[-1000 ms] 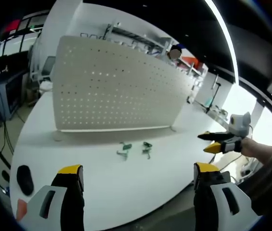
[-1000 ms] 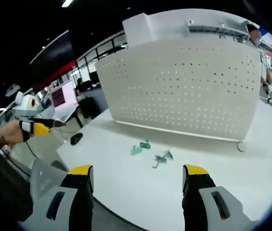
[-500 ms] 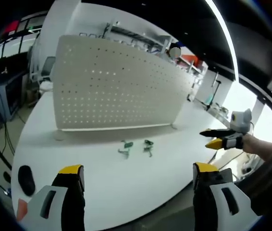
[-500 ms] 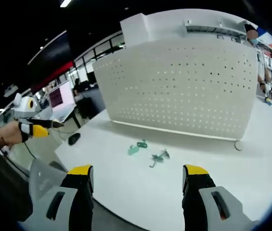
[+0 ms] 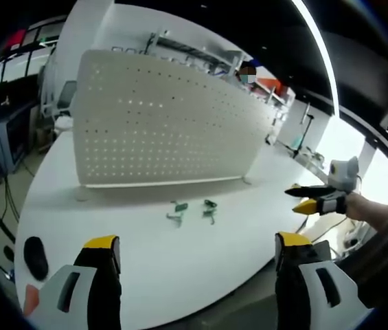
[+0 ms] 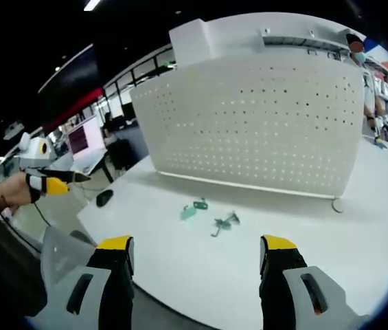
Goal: Insert the hook assembly into the mounting plate slot until the hook locks in place.
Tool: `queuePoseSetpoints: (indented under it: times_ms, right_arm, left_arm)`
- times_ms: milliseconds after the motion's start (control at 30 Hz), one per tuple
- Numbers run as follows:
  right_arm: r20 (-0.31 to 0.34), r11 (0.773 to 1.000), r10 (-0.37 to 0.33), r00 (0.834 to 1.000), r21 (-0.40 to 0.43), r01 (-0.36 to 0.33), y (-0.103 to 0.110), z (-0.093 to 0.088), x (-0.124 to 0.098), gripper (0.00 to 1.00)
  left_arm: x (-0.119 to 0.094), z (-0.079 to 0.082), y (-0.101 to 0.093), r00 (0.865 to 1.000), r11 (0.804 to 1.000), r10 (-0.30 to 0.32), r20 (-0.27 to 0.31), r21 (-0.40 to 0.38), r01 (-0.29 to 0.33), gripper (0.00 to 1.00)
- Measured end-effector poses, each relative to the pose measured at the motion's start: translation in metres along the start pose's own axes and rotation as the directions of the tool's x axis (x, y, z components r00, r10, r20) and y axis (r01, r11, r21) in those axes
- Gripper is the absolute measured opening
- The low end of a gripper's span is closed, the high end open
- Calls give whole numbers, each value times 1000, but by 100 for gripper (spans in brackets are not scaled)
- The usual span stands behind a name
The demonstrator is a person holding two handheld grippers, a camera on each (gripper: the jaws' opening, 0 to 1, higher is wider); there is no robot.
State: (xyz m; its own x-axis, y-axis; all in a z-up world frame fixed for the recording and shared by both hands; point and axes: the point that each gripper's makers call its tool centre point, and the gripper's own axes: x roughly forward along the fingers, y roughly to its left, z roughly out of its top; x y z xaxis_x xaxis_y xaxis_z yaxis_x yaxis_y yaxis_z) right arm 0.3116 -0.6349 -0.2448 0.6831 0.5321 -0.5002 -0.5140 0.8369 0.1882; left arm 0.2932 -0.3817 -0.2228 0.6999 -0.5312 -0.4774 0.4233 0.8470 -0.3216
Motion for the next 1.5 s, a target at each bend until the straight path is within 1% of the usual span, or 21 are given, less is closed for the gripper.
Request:
queuePoseSetpoints:
  times_ms: [367, 667, 900, 1067, 1133, 1333, 1433, 1500]
  right_arm:
    - [-20, 1000, 19, 1000, -7, -19, 5, -5, 11, 73]
    - [-35, 999, 45, 998, 1, -45, 9, -10, 30, 72]
    - [-52, 996, 90, 995, 10, -90, 19, -15, 55, 68]
    - [-49, 993, 117, 992, -11, -118, 27, -13, 76, 67]
    - [-66, 991, 135, 989, -15, -136, 31, -15, 84, 66]
    - [-88, 984, 166, 982, -48, -171, 39, -13, 103, 65]
    - [-101, 981, 177, 979, -64, -184, 41, -12, 113, 65]
    - [-103, 980, 183, 978, -65, -190, 42, -11, 117, 64]
  left_arm:
    - [1, -2, 1, 1000, 1000, -3, -7, -3, 3, 95]
    - [5, -2, 2, 1000, 1000, -8, -18, -5, 8, 94]
    - [8, -3, 6, 1000, 1000, -7, -26, -9, 7, 94]
    - [9, -2, 7, 1000, 1000, -10, -25, -6, 10, 93]
    - [10, -2, 7, 1000, 1000, -11, -29, -5, 11, 93]
    - [11, -1, 8, 999, 1000, -15, -30, -3, 15, 93]
    - [12, -1, 9, 999, 999, -23, -29, -28, 22, 93]
    - [12, 1, 9, 999, 999, -28, -18, -41, 27, 93]
